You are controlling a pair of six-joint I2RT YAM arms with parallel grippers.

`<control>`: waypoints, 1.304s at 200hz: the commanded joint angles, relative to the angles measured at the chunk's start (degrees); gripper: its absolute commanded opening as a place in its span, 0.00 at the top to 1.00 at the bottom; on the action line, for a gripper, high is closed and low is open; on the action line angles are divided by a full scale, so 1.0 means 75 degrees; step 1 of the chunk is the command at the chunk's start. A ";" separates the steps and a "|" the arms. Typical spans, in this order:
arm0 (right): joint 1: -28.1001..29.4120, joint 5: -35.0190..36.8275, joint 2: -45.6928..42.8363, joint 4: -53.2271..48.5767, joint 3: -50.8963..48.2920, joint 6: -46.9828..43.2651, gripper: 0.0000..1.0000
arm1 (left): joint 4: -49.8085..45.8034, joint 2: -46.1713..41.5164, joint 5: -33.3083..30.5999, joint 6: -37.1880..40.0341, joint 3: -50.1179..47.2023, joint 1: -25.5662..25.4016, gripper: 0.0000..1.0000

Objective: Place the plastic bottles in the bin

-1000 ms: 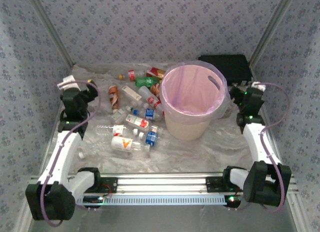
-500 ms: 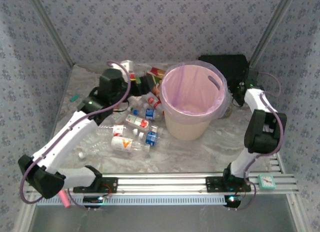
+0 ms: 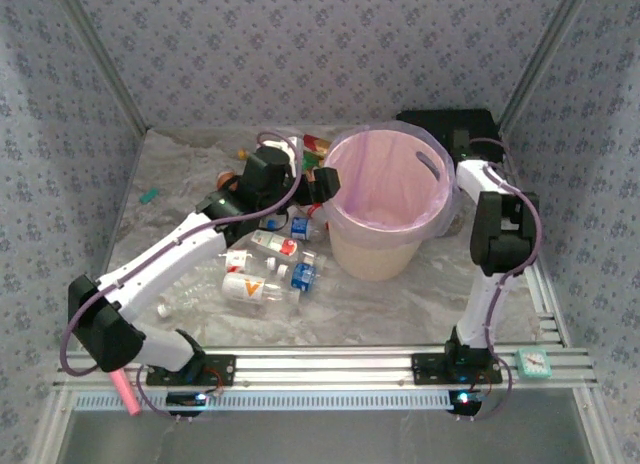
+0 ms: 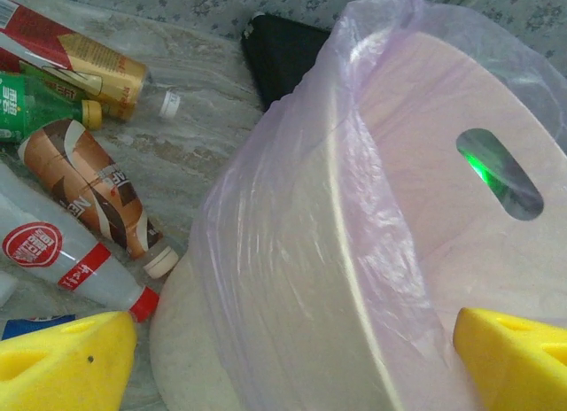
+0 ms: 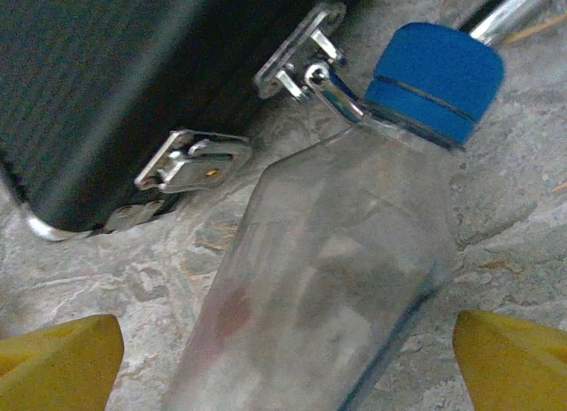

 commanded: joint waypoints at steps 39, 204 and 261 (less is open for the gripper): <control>0.0007 0.0333 0.0541 -0.0359 0.0151 0.0198 0.05 | 0.0222 0.0519 -0.0082 -0.0249 0.0332 -0.0105 0.08; -0.1137 0.0602 -0.1725 -0.0440 -0.0899 -0.0555 0.44 | 0.0385 0.0538 -0.0090 -0.0529 0.0080 -0.0142 0.08; -0.2330 0.0713 -0.4273 -0.1870 -0.0584 -0.1386 0.48 | 0.0384 0.0549 -0.0068 -0.0431 -0.0020 -0.0143 0.08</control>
